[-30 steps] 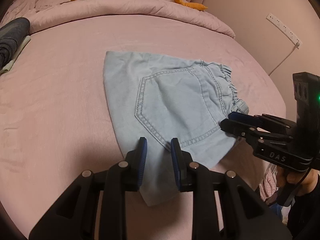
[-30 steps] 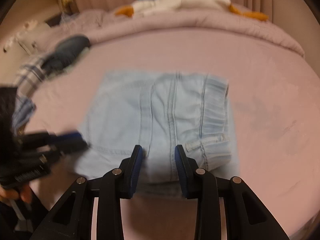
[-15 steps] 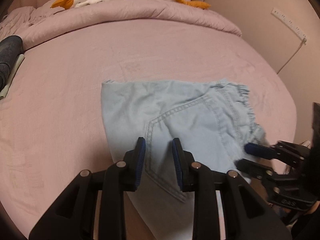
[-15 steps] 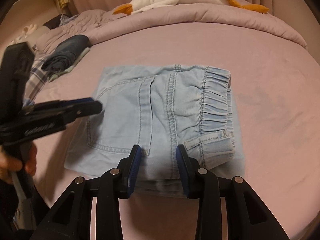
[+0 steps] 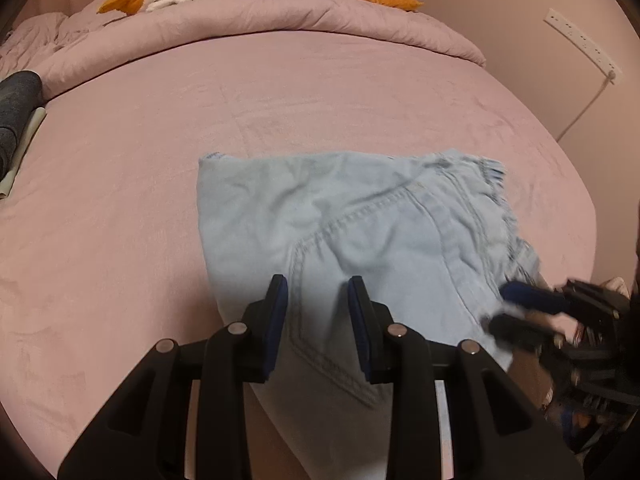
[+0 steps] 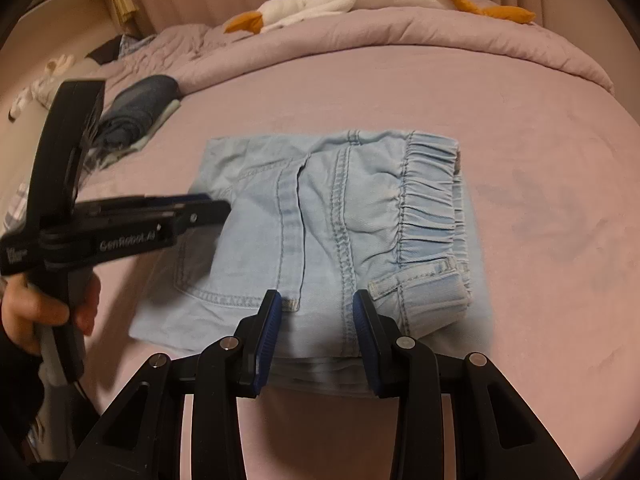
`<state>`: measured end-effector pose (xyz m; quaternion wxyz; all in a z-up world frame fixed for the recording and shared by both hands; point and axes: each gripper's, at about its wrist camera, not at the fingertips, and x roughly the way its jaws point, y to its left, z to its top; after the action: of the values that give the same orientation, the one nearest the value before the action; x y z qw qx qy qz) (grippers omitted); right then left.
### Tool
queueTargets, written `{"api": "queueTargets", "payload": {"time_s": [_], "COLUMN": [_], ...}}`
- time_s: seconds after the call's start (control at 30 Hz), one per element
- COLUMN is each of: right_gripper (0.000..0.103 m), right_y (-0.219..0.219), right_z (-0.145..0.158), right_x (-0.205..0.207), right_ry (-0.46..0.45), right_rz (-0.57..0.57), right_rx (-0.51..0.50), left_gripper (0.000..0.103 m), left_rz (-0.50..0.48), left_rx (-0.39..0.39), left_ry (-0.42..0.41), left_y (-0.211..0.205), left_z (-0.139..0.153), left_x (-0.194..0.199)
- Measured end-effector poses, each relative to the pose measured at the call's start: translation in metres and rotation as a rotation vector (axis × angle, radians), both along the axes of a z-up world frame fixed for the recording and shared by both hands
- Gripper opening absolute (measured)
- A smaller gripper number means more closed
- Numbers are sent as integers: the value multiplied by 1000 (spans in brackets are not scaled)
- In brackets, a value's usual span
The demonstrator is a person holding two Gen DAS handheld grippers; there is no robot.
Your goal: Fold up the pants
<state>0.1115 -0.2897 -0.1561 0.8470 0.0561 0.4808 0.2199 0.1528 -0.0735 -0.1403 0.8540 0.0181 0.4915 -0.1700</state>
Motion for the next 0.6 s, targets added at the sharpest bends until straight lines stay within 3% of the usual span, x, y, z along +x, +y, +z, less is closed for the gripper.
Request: {"api": "queueTargets", "payload": {"time_s": [0.23, 0.43, 0.6], "right_gripper": [37, 37, 41], "right_y": [-13, -3, -2], "right_z": [9, -2, -2], "right_x": [-1, -1, -2], "right_ry": [-37, -6, 3], "right_rz": [-70, -54, -38], "right_rx": [56, -27, -31], "left_gripper": [30, 31, 31], "left_rz": [-28, -44, -44], "left_rx": [-44, -41, -51], "left_ry": [5, 17, 18], "left_y": [2, -4, -5], "left_z": [2, -6, -5], "left_x": [-41, -68, -76]}}
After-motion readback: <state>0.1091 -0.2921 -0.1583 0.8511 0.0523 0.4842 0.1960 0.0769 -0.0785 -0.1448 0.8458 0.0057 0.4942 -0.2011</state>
